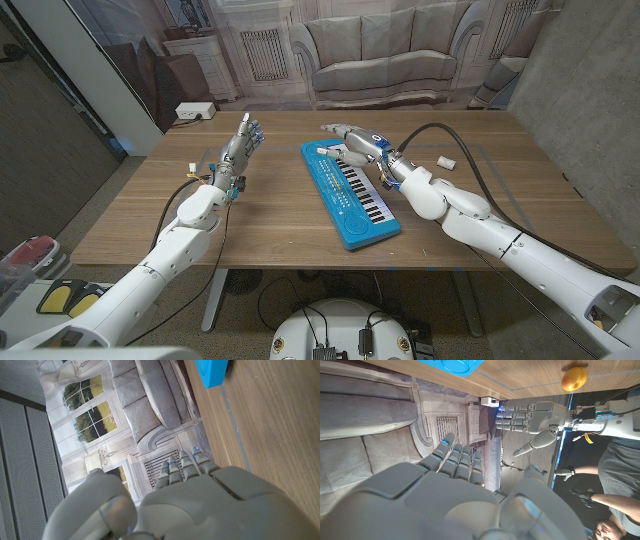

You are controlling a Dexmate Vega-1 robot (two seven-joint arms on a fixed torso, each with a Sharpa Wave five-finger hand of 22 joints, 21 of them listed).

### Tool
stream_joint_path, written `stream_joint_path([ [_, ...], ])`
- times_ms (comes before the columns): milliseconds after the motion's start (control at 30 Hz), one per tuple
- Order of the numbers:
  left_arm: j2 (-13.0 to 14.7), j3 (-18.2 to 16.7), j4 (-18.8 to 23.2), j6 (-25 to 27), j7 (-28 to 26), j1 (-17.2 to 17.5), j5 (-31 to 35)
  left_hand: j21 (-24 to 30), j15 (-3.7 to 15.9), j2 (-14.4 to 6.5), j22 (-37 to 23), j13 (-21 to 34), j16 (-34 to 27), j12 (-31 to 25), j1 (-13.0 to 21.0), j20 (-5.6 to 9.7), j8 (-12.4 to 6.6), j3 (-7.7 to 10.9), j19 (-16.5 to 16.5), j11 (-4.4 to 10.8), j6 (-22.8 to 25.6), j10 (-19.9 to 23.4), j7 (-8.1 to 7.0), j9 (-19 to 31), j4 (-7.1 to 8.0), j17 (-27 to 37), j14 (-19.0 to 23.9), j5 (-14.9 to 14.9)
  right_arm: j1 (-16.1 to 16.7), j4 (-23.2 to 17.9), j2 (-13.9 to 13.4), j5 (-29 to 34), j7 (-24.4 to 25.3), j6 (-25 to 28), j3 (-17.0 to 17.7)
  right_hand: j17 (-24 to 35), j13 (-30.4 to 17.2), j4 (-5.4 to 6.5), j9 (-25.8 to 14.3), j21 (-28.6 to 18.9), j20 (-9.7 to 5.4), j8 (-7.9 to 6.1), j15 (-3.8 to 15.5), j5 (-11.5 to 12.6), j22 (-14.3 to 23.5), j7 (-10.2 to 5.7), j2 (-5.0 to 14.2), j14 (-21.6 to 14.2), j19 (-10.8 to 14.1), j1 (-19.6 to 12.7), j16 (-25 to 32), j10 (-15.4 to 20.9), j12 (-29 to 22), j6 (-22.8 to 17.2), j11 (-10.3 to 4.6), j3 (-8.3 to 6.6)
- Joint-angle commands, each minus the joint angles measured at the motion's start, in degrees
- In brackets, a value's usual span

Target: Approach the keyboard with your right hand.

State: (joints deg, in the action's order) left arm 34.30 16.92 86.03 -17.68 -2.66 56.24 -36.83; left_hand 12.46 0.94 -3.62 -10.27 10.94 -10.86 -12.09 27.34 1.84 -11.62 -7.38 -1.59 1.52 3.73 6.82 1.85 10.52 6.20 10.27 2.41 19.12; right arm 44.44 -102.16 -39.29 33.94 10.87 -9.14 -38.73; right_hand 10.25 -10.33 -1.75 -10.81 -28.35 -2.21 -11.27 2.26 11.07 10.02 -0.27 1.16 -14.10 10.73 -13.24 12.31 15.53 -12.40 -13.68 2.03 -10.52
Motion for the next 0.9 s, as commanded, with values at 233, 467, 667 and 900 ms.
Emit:
stream_joint_path([
  [233,0.52,-0.7,0.36,-0.18,0.02,0.49,-0.33,-0.39,-0.19,-0.19,-0.09,-0.02,-0.05,0.2,0.42,1.43,0.08,-0.54,-0.38,0.13,0.41,0.4,-0.11,0.26,0.04,0.28,0.5,0.44,-1.63,1.89,1.05,1.72,-1.52,0.05,-2.21,0.22,-0.27,-0.41,-0.12,0.07,-0.49,-0.48,-0.08,0.51,0.08,-0.36,0.35,-0.28,0.46,-0.18,-0.03,1.0,-0.32,-1.07,-0.3,-0.13],
  [467,0.55,-0.69,-0.01,-0.05,0.38,0.06,-0.44,-0.42,-0.14,-0.24,-0.09,-0.01,-0.02,0.22,0.45,1.45,0.1,-0.62,-0.39,0.31,0.41,0.41,-0.18,0.26,0.04,0.28,0.47,0.44,-1.92,2.8,1.67,2.24,-1.54,0.89,-2.95,0.22,-0.27,-0.48,-0.12,0.69,-0.34,-0.43,-0.57,0.52,0.09,-0.58,0.44,0.68,-0.3,-0.23,-0.6,0.94,-0.24,-1.16,-0.34,-0.13],
  [667,0.66,-0.71,-0.09,0.04,0.58,-0.27,-0.43,-0.47,-0.11,-0.28,-0.09,-0.01,0.0,0.24,0.47,1.47,0.11,-0.69,-0.32,0.14,0.43,0.38,-0.17,0.26,0.04,0.28,0.43,0.43,-2.3,3.51,2.05,2.25,-2.22,1.57,-3.68,0.22,-0.28,-0.51,-0.13,0.89,-0.31,-0.4,-0.58,0.53,0.1,-0.7,0.49,0.78,-0.34,-0.24,-0.71,0.89,-0.19,-1.18,-0.33,-0.12],
  [900,0.64,-0.72,-0.15,0.01,0.62,-0.46,-0.41,-0.51,-0.1,-0.32,-0.09,-0.01,0.0,0.22,0.49,1.42,0.11,-0.76,-0.31,0.17,0.46,0.47,-0.11,0.26,0.04,0.28,0.43,0.43,-2.64,4.05,2.18,2.38,-2.8,2.45,-4.33,0.23,-0.28,-0.54,-0.13,1.1,-0.28,-0.36,-0.52,0.53,0.11,-0.69,0.53,0.67,-0.24,-0.23,-0.76,0.83,-0.13,-1.22,-0.28,-0.1],
])
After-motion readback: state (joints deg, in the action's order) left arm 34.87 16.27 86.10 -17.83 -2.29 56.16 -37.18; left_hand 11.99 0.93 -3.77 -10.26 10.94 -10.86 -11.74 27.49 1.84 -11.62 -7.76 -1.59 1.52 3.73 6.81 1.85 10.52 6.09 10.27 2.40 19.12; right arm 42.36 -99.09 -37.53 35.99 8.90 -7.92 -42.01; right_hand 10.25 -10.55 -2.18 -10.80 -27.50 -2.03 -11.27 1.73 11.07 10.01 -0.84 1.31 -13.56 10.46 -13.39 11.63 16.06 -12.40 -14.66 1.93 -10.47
